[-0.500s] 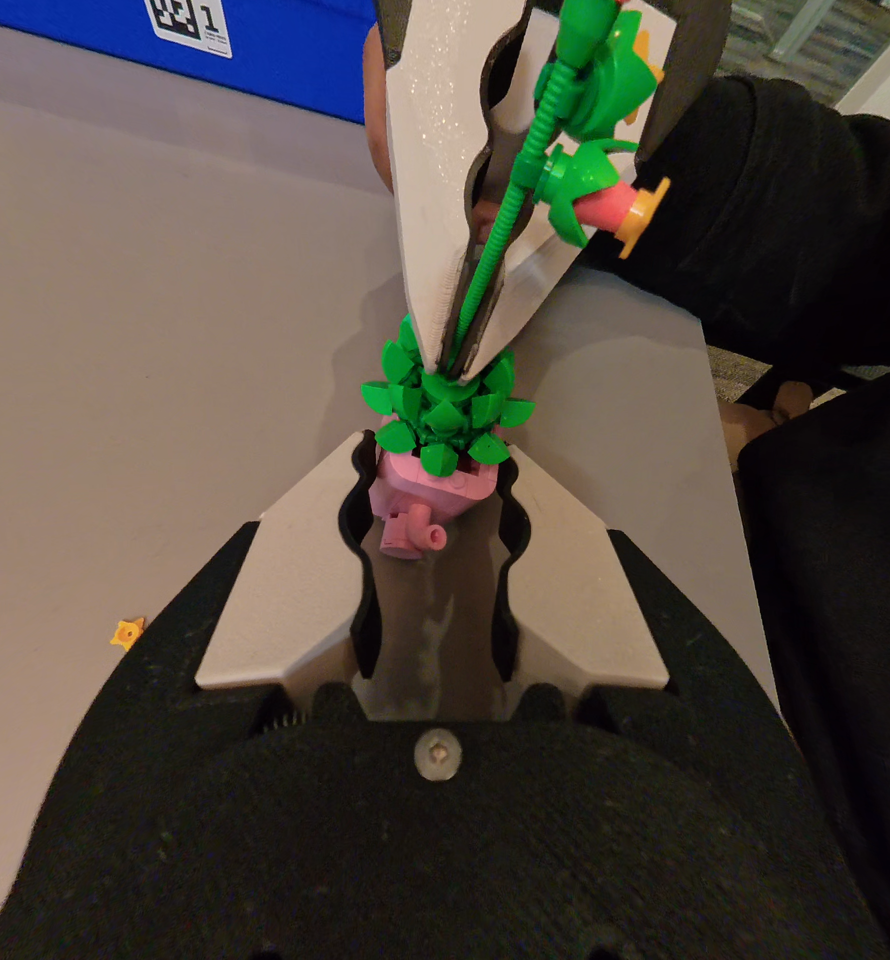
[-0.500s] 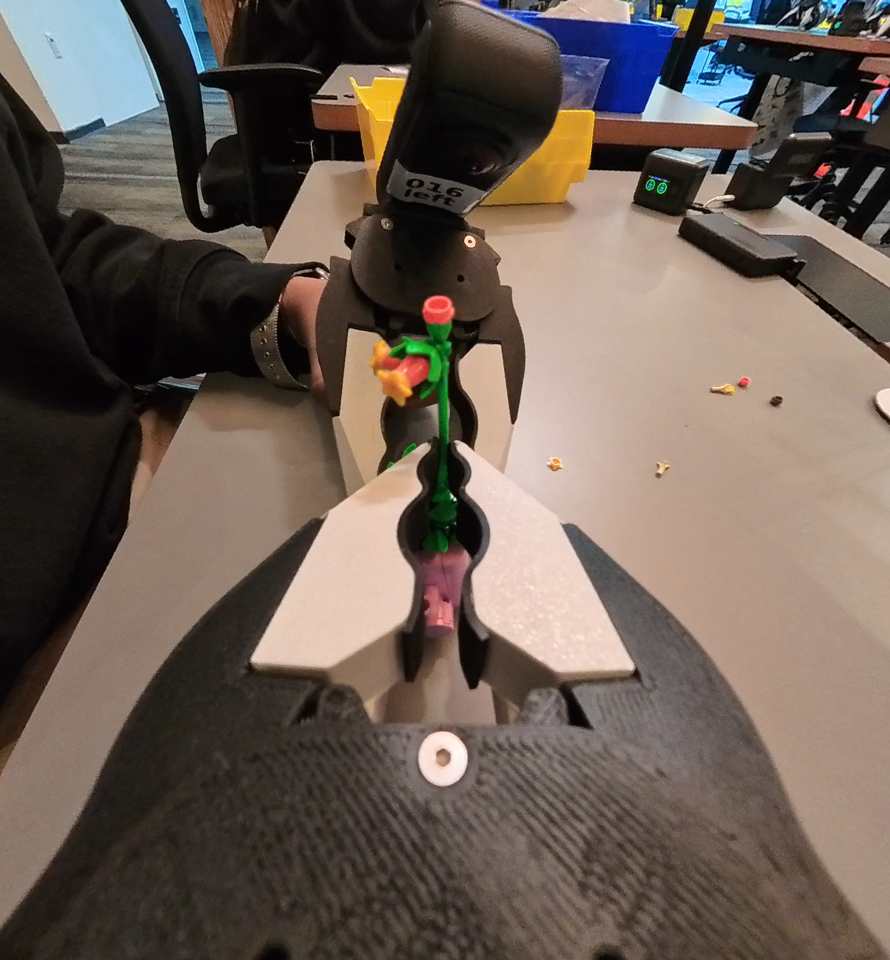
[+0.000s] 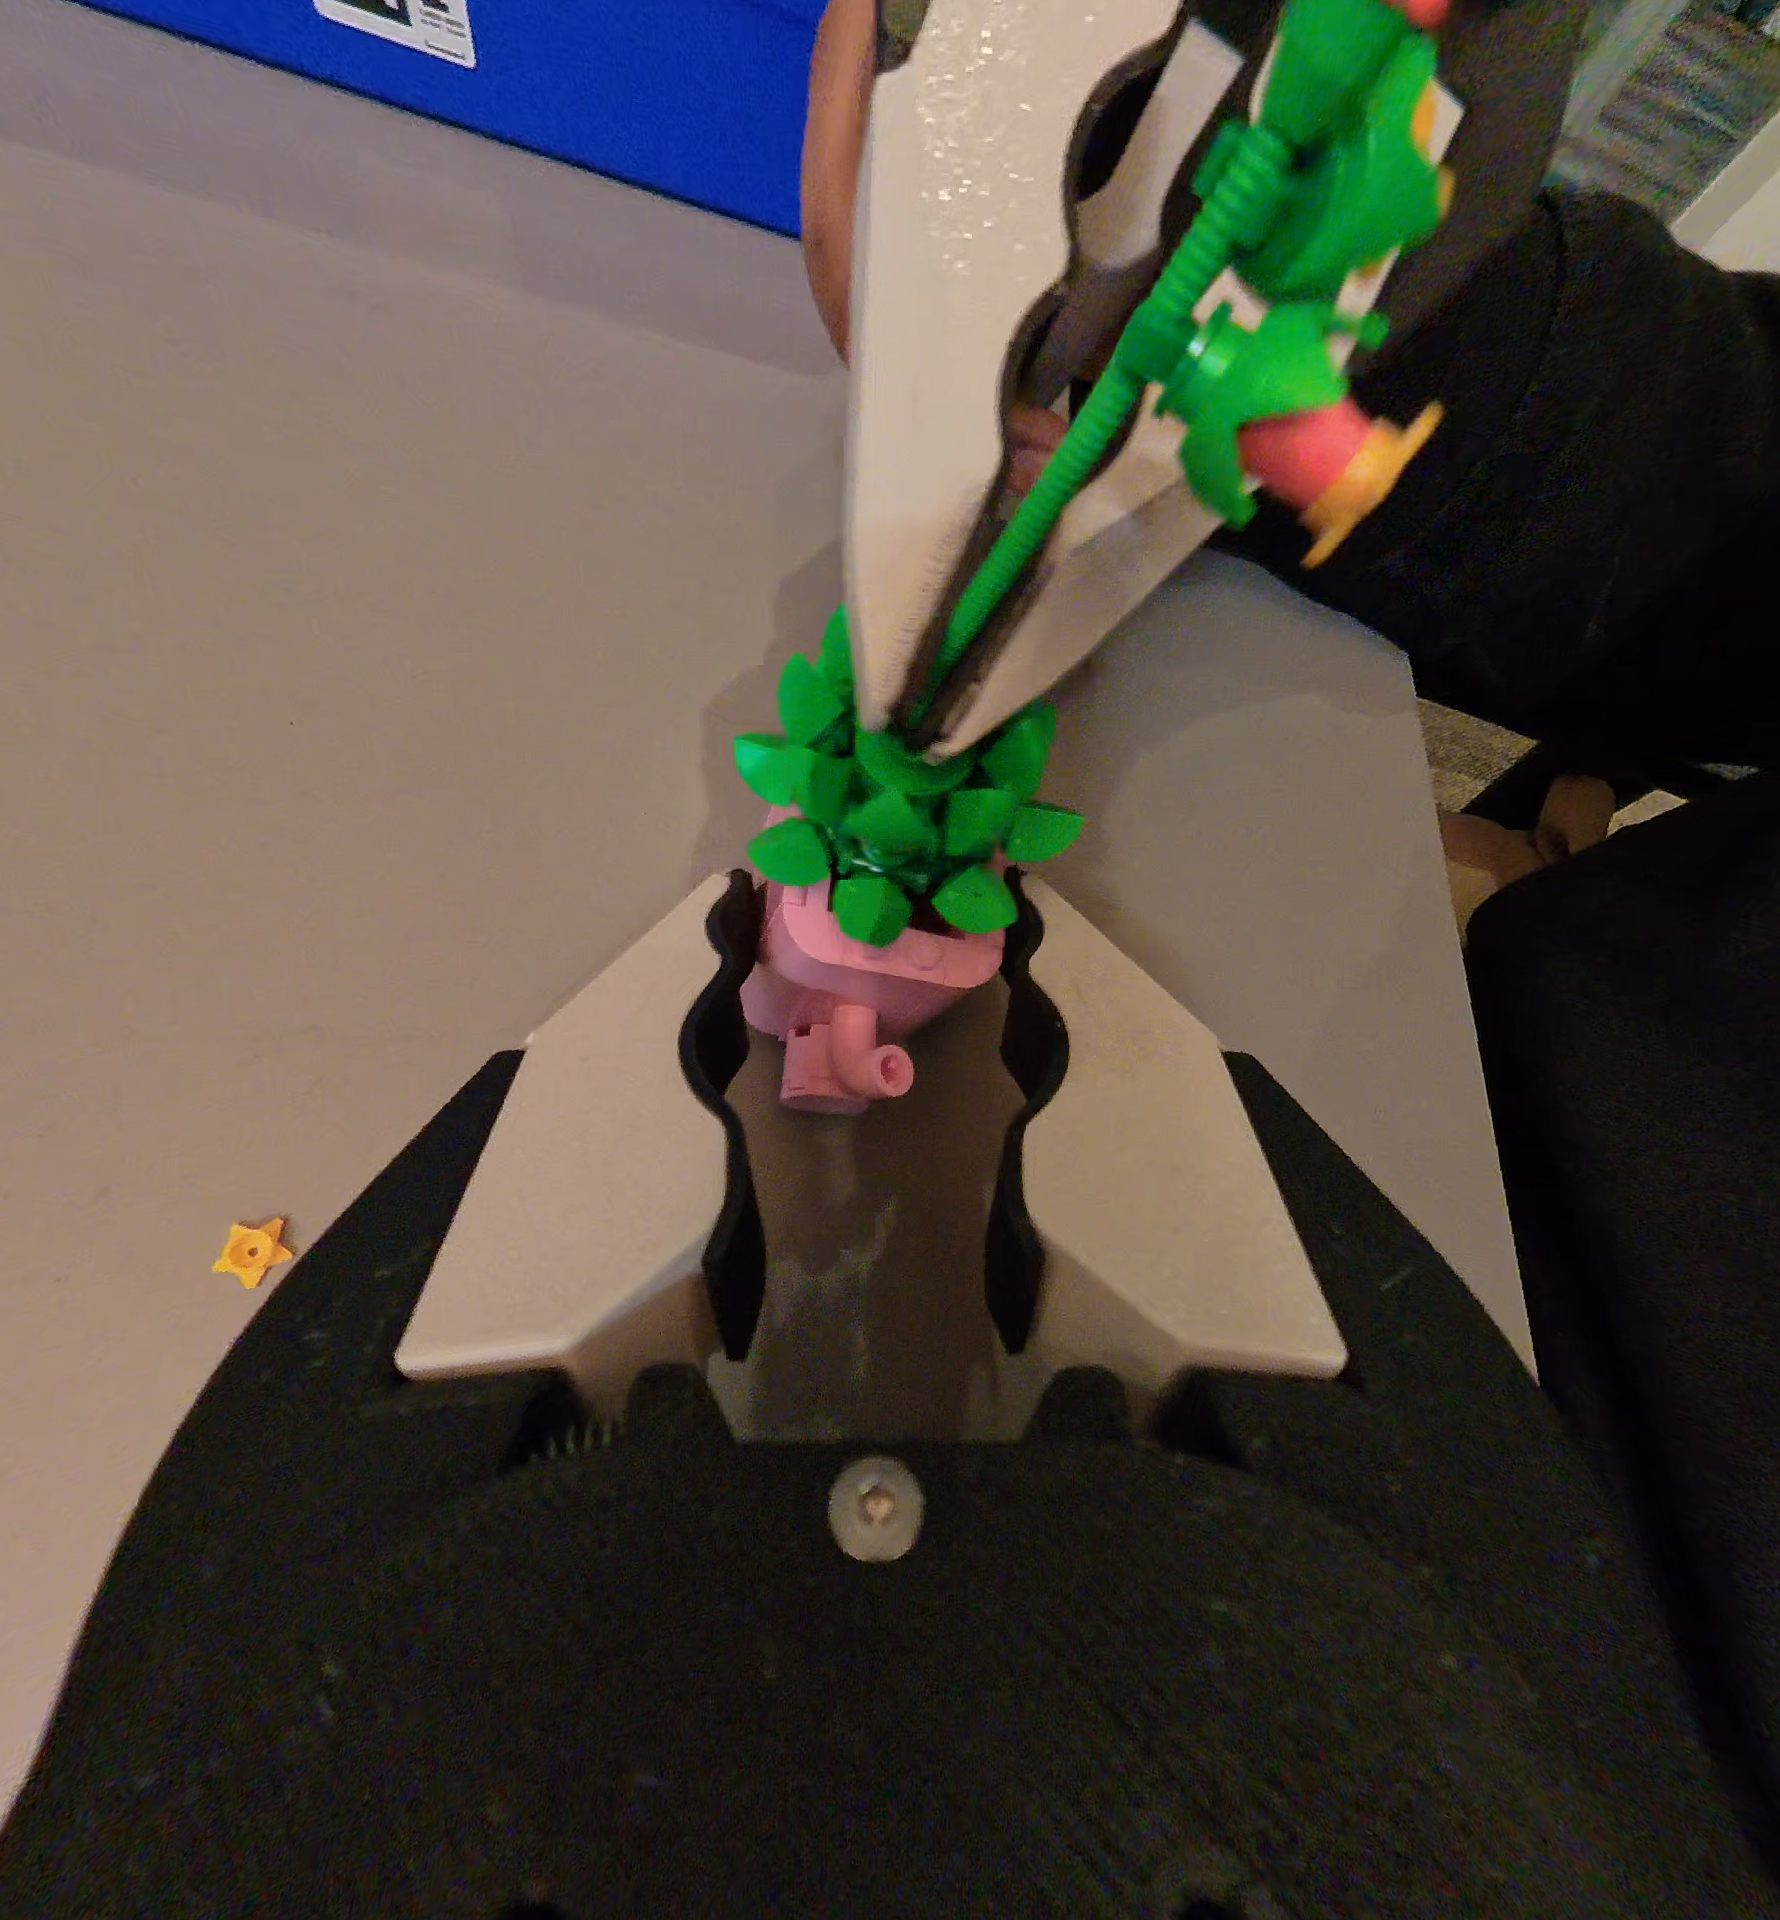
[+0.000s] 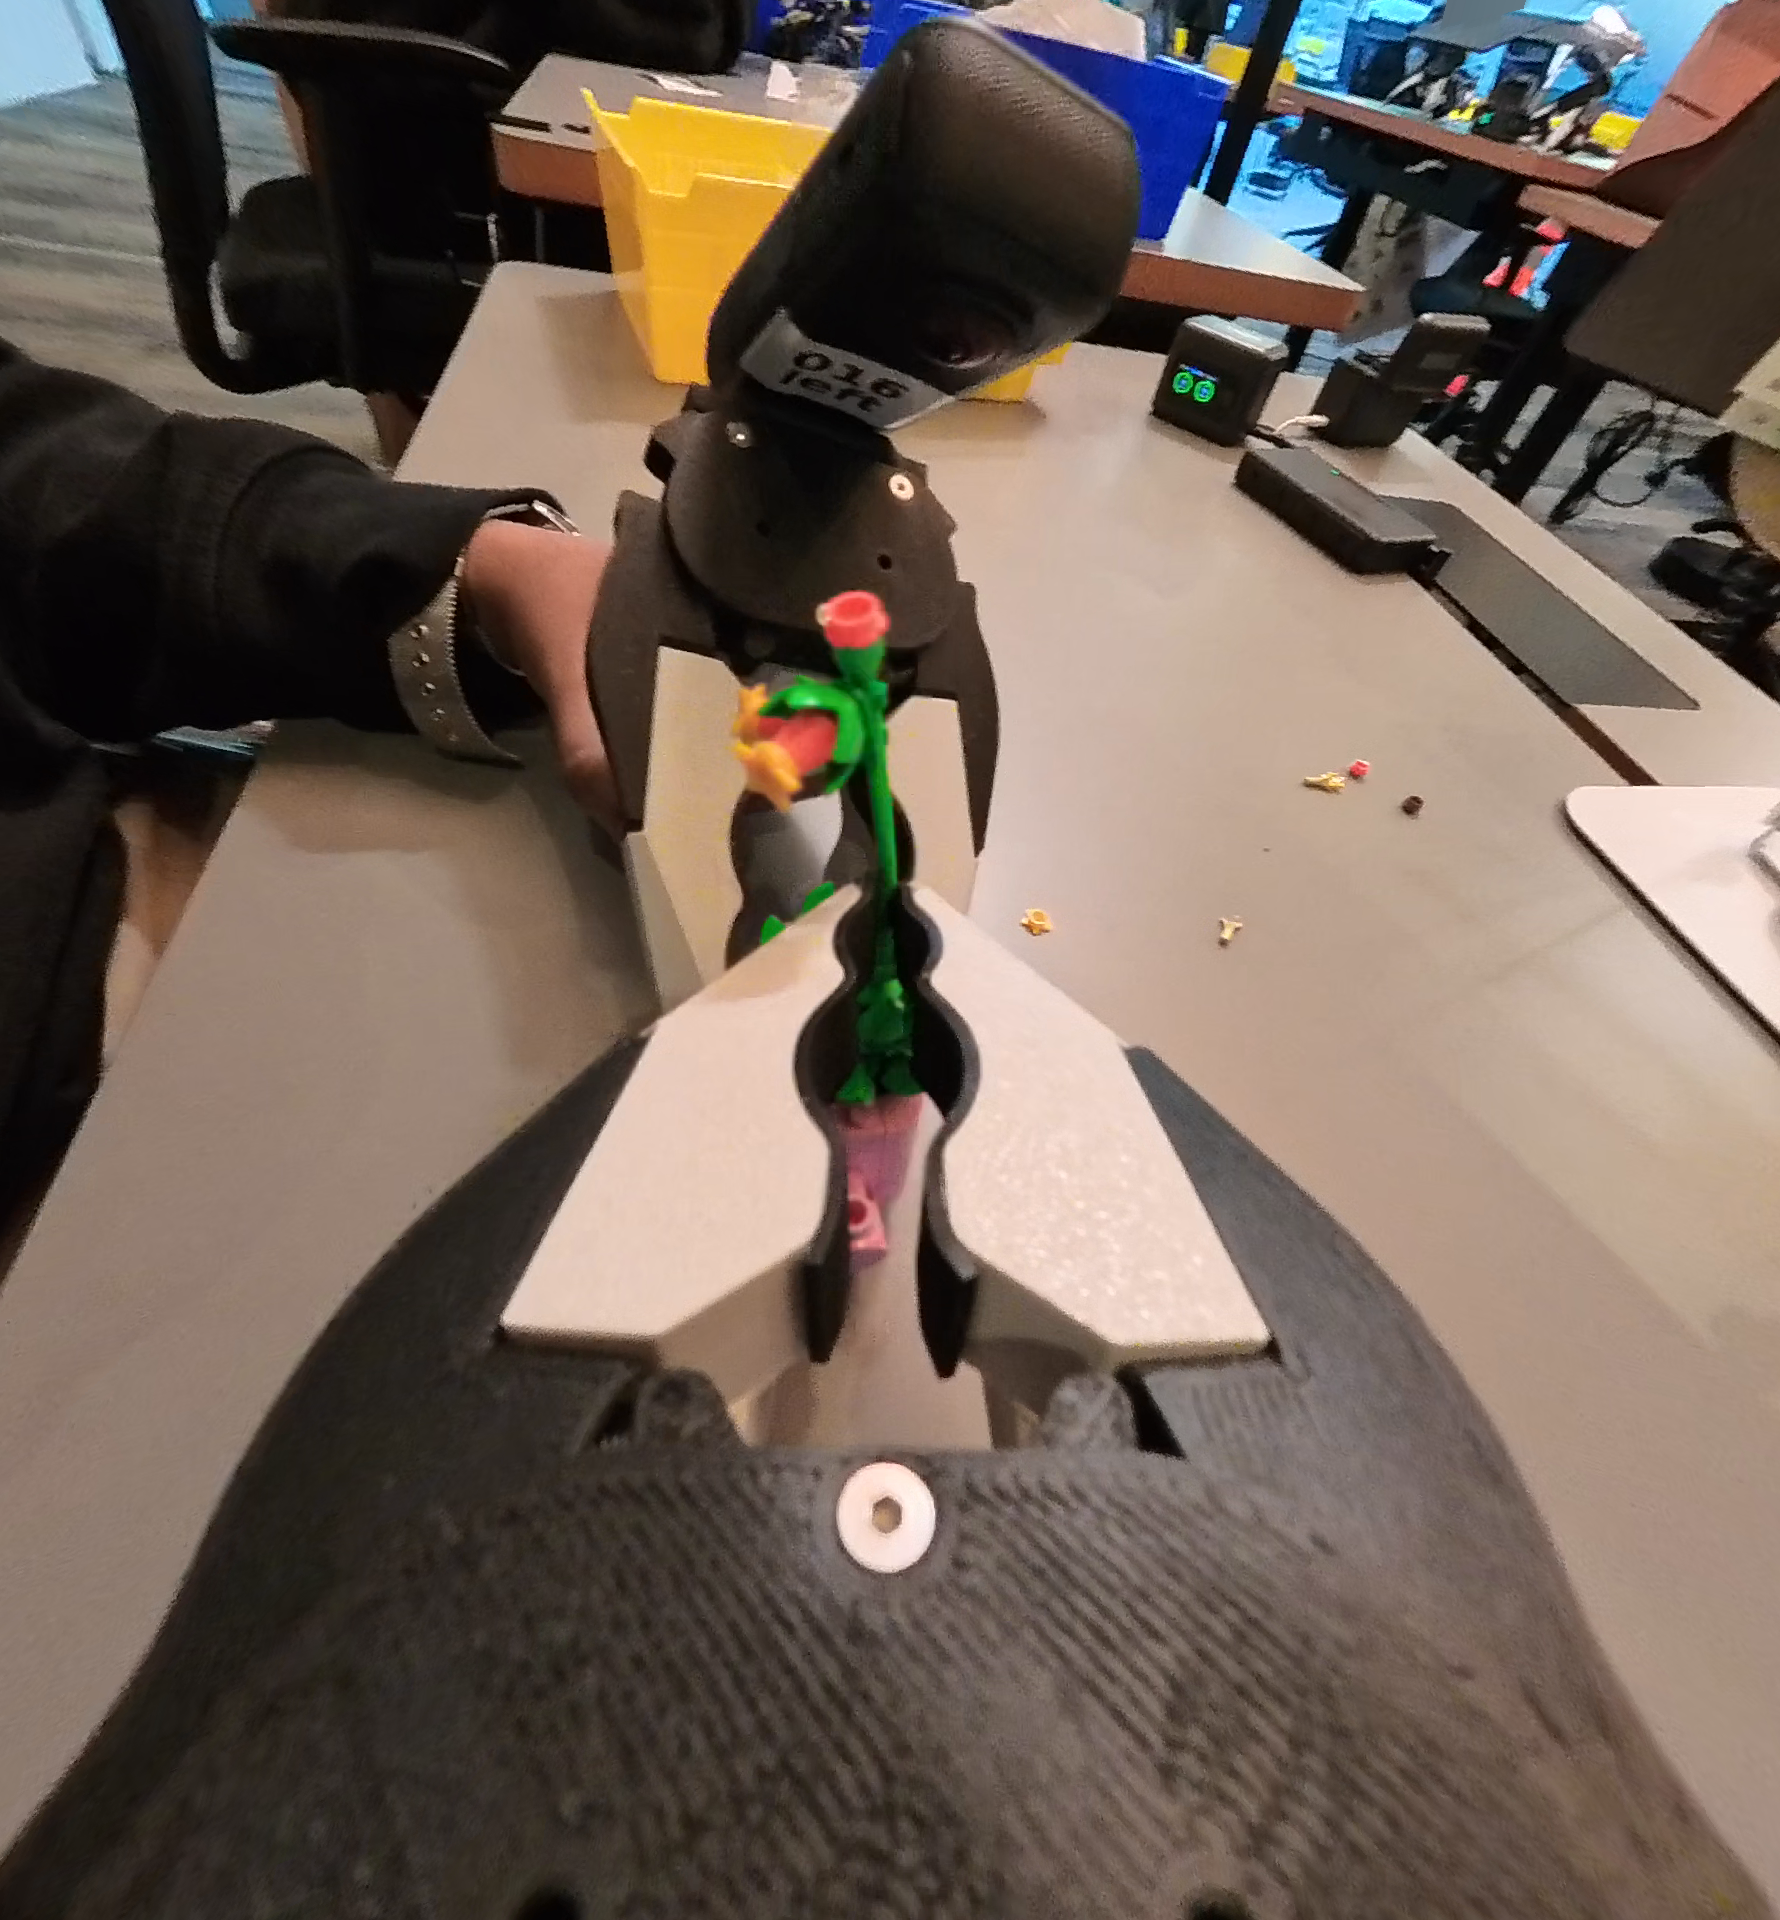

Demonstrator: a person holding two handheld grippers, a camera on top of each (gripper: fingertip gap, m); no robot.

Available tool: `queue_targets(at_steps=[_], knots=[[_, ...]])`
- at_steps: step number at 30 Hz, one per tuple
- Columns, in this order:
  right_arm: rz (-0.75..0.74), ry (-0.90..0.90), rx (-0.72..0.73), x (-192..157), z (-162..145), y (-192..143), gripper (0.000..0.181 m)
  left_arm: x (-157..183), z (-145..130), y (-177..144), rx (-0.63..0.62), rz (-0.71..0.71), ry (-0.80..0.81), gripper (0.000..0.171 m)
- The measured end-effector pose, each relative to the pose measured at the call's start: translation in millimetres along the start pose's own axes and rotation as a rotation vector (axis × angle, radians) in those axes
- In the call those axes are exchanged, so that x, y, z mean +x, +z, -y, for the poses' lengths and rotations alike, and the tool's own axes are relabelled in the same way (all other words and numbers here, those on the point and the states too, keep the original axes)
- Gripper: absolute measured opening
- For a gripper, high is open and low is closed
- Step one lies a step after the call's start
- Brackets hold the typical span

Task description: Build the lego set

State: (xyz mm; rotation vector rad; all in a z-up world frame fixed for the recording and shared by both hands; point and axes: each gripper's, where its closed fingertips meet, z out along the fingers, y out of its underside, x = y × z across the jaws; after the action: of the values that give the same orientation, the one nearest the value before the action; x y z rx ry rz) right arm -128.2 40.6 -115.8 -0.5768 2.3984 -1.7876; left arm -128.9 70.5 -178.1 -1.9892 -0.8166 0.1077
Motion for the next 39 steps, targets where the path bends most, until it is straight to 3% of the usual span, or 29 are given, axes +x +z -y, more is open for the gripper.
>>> queue_targets(at_steps=[11,23,39], knots=[[0.062,0.097,0.066,-3.5,4.5,1.5,0.001,-2.3,-1.7,1.3,-0.014,0.007,-0.015,0.044],[0.03,0.096,-0.015,2.7,-0.3,-3.5,0.001,-4.9,-2.4,2.2,-0.023,0.036,-0.006,0.042],[0.052,0.173,-0.019,5.8,-5.9,-10.8,0.0,-5.9,2.8,-2.2,0.02,0.057,0.01,0.04]])
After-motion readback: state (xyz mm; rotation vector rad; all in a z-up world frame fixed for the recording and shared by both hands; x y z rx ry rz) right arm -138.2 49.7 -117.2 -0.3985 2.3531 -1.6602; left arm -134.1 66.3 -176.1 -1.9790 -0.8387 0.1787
